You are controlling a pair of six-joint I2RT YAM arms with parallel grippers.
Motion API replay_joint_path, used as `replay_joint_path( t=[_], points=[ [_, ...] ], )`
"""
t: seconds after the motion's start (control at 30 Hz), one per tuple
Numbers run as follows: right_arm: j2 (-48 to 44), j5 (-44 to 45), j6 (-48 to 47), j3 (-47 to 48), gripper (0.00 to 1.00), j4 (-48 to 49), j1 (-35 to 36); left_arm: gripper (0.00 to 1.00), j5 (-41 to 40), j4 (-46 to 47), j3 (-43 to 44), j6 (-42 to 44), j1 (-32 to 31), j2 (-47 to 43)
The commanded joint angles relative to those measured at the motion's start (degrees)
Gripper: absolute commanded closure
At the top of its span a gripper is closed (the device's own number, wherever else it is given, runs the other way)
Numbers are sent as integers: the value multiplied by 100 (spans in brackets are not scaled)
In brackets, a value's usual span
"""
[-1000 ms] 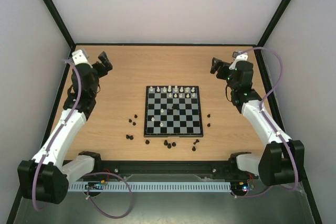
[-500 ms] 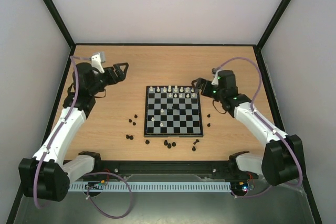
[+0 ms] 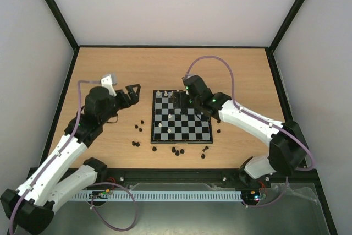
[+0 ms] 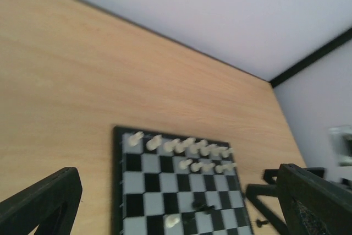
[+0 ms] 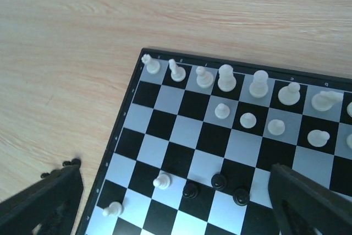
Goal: Set up the chess pieces on the board
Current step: Pick up the chess piece from the chessboard.
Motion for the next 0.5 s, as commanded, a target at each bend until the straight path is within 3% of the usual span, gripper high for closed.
replay_joint_path(
  t=[0.0,0.17,0.33,0.47],
  points=[
    [160,292,-129,337,12,-772,192,1,-656,-209,-621,-795,189,-323],
    [531,257,-442,673,23,-1177,607,1,-637,-707,-658,-897,182,-266],
    [1047,275,-579,971,59,-1492,876,0,-41,-493,-1302,-1016,146,-562],
    [1240,174,-592,998,62,-1578,1014,1,-71,-980,-1132,-824,84,-601]
  ],
)
